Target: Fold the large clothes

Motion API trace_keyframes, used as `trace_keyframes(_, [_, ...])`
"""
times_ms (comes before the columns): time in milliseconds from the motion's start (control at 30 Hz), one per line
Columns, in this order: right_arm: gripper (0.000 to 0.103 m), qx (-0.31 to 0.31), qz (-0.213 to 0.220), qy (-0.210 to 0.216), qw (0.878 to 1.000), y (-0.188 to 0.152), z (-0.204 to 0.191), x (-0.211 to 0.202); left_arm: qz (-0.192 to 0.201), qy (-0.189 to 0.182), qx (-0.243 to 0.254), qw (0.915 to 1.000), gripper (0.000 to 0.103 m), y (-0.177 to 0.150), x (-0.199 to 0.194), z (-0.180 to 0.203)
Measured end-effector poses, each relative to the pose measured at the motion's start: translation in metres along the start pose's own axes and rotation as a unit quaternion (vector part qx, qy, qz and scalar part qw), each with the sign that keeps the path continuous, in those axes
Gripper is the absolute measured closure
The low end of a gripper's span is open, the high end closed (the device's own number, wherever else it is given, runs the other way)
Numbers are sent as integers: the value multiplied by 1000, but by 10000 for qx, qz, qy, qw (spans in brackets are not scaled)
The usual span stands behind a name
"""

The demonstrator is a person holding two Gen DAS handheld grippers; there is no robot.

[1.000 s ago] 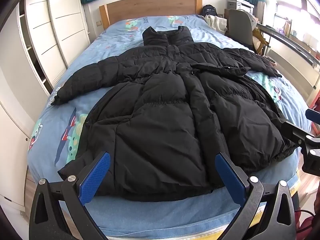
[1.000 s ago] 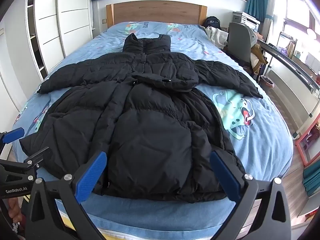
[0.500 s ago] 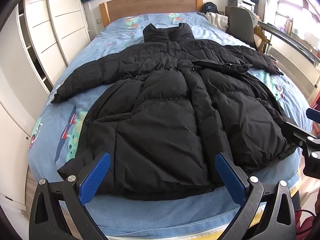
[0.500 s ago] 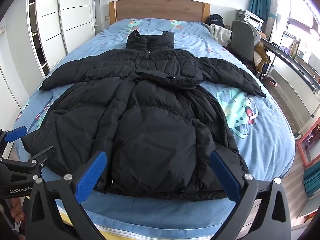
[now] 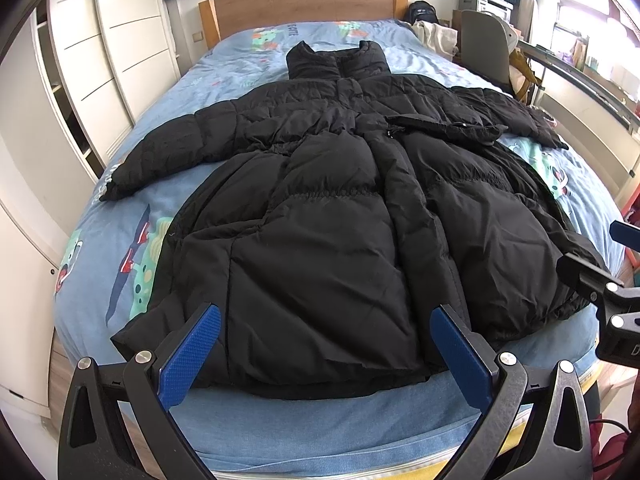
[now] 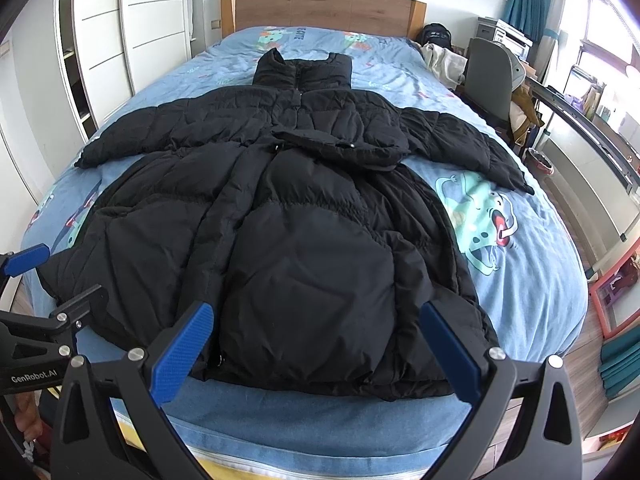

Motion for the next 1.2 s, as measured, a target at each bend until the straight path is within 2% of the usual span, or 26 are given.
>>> trace_keyframes(1200, [0, -342, -100, -138, 9993, -2, -18, 8, -54, 93, -246, 9996, 0, -2, 0, -17])
Point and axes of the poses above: each gripper's, at about its wrist camera, not at the fingertips, and x roughly the way its jaws point, z to its right, y to its top, the point moved 2 cm from there along x, roughly the way its jaws point, and after that the axes turned 4 degrees about -z, right-handed, at the moved point
